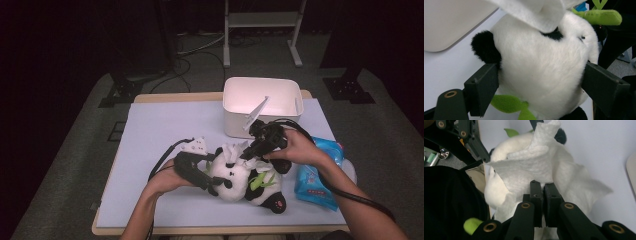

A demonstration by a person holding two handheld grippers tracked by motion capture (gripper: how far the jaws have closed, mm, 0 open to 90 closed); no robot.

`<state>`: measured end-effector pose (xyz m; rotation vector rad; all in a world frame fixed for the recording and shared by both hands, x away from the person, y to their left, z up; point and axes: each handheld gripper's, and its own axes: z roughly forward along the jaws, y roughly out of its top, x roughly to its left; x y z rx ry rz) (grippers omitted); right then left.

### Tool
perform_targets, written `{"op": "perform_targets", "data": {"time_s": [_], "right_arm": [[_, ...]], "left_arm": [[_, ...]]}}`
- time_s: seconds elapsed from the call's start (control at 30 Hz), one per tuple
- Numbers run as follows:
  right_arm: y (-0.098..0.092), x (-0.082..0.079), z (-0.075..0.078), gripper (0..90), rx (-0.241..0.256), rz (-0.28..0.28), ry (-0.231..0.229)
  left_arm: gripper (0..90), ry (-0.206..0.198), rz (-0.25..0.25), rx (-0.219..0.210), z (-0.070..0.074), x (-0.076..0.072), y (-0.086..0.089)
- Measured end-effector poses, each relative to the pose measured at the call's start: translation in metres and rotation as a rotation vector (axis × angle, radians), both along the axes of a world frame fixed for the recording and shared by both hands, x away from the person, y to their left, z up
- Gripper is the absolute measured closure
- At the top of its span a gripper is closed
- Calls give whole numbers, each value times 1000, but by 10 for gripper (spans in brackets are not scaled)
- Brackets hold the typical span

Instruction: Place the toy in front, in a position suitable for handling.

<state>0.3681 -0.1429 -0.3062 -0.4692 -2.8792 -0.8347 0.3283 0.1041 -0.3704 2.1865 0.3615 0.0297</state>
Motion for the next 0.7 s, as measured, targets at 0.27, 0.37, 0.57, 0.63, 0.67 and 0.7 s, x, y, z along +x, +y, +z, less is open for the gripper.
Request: {"op": "perform_targets", "data": {"time_s": [0.27, 0.37, 0.57, 0.63, 0.67, 0.7], "right_arm": [[-25, -9, -1, 861, 27, -31, 3], [-32, -14, 0, 860, 26, -41, -7], [-55, -21, -2, 860, 0, -82, -14], [-63, -24, -6, 860, 0, -102, -5], [-66, -25, -7, 860, 3, -105, -4], [-70, -26, -8, 861, 9, -112, -4]], "left_arm": [[156, 7, 5, 2, -1, 1, 1], [156, 17, 11, 5, -2, 2, 2], [155, 28, 21, 20, -5, 4, 4], [155, 28, 24, 18, -5, 4, 4], [156, 28, 25, 16, -5, 3, 4], [155, 26, 22, 18, -4, 3, 4]]}}
